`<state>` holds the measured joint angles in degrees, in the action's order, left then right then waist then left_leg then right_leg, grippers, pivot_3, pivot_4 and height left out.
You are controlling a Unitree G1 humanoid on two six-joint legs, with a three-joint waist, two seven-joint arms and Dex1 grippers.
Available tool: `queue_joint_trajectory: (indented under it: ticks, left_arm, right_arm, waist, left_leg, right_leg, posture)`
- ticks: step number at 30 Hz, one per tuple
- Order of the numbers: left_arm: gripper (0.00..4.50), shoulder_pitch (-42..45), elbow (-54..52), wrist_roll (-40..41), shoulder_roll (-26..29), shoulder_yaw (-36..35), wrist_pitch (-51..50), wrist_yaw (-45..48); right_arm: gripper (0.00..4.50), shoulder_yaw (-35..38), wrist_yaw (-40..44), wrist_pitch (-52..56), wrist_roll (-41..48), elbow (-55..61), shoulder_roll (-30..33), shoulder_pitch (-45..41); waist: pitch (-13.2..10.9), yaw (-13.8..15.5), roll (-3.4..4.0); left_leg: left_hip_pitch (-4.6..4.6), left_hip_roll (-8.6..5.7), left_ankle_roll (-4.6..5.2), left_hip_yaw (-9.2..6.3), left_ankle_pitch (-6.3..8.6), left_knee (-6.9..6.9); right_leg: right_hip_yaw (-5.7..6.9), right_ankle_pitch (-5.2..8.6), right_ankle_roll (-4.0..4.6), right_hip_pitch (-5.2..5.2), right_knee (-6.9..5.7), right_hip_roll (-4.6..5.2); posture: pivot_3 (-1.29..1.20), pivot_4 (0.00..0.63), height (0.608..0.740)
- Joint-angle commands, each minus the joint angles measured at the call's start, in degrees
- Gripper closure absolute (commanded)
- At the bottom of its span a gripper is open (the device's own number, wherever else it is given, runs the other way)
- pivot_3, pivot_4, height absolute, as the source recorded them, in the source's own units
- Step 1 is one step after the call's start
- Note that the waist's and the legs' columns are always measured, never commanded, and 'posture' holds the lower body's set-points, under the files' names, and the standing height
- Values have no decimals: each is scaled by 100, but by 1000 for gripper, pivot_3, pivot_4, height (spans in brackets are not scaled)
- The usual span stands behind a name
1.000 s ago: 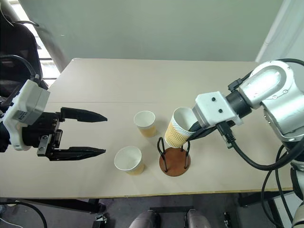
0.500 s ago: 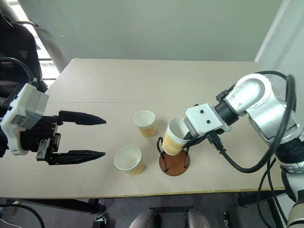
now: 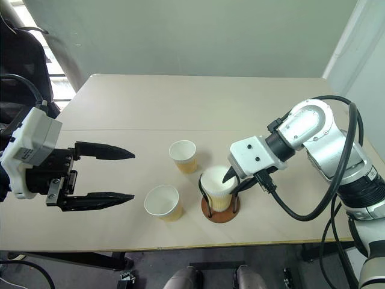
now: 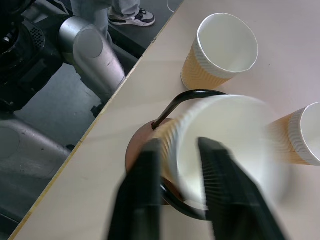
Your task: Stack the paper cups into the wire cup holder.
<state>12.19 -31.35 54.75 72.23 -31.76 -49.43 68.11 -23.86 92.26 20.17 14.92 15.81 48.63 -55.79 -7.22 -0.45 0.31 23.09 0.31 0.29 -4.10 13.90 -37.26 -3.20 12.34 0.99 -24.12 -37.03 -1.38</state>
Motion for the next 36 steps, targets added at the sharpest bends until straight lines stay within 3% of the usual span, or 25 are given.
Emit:
queue_joint_trajectory:
  ticks: [1,7,14,19,24,36]
  left_arm:
    - [0,138,-63,117,57,-160,33,-75]
    - [0,147,-135,65,208,224,173,193]
    - [0,366,-70,-1093,570,1831,1046,707]
    - [0,922,150,-1801,456,2909,1584,1140]
    - [0,1343,216,-2413,396,3709,1945,1675]
    - [0,1499,443,-3320,61,4400,2332,2040]
  right_arm:
    - [1973,160,-26,-6,-56,35,25,-44]
    - [16,541,-119,155,-68,-288,313,-86]
    - [16,2190,-125,748,657,-1395,1336,407]
    - [16,2964,-392,850,911,-1148,1772,1000]
    - [16,3290,-695,1113,1157,-555,1917,1374]
    - [16,3640,-1176,1386,1375,49,2228,2004]
  waist:
    - [0,0,0]
    - [0,5,0]
    - [-1,64,-3]
    - [-2,81,-4]
    - [-3,0,1]
    - [-3,29,4]
  left_leg:
    - [0,0,0,0,0,0]
    - [1,0,-1,0,0,0]
    - [6,-1,-6,0,3,0]
    - [6,2,-18,0,12,10]
    - [5,12,-19,10,12,15]
    - [10,15,-10,7,18,7]
  right_leg:
    - [0,0,0,0,0,0]
    - [0,0,1,0,1,0]
    - [-4,0,1,0,8,1]
    - [-3,6,6,-7,5,0]
    - [-1,-1,-7,-13,3,-6]
    - [-3,-7,-33,-9,8,-8]
  posture:
    - [0,150,740]
    - [0,150,740]
    - [0,150,740]
    - [0,150,740]
    - [0,150,740]
    - [0,150,740]
